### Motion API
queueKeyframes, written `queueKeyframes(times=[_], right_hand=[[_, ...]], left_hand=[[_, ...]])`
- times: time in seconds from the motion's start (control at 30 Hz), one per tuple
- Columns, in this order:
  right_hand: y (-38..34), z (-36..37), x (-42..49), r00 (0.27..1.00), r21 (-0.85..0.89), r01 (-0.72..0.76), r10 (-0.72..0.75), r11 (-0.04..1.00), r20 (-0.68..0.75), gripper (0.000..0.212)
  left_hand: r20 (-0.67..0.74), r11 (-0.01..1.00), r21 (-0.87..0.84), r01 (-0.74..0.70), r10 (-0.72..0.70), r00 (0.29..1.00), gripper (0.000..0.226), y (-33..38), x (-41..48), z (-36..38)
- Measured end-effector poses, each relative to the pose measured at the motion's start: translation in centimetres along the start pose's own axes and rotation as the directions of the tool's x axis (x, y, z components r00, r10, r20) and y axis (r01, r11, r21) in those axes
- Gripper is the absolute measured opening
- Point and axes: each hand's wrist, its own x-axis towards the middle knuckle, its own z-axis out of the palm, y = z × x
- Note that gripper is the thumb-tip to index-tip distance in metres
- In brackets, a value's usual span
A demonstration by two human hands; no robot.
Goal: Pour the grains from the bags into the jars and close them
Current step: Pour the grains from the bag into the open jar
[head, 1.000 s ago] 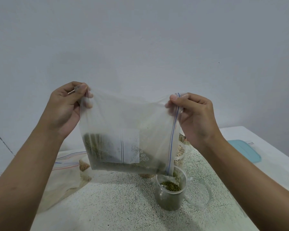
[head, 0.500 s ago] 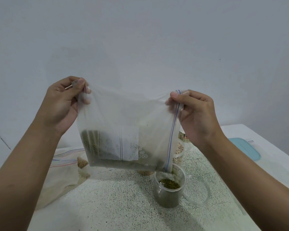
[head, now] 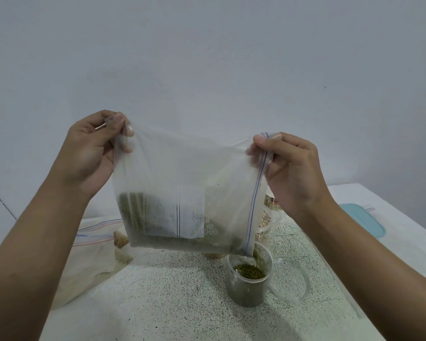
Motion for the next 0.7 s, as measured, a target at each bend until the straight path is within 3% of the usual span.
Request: queueKeyframes(times=[0.7], right_hand=[[-0.33, 0.25, -0.18, 1.0, -0.021, 0.006, -0.006, 1.0, -0.011, 0.009]], left_hand=[[0.011, 1.0, 0.008, -0.002, 0.002, 1.0, 0.027, 0.43, -0.23, 0.1]])
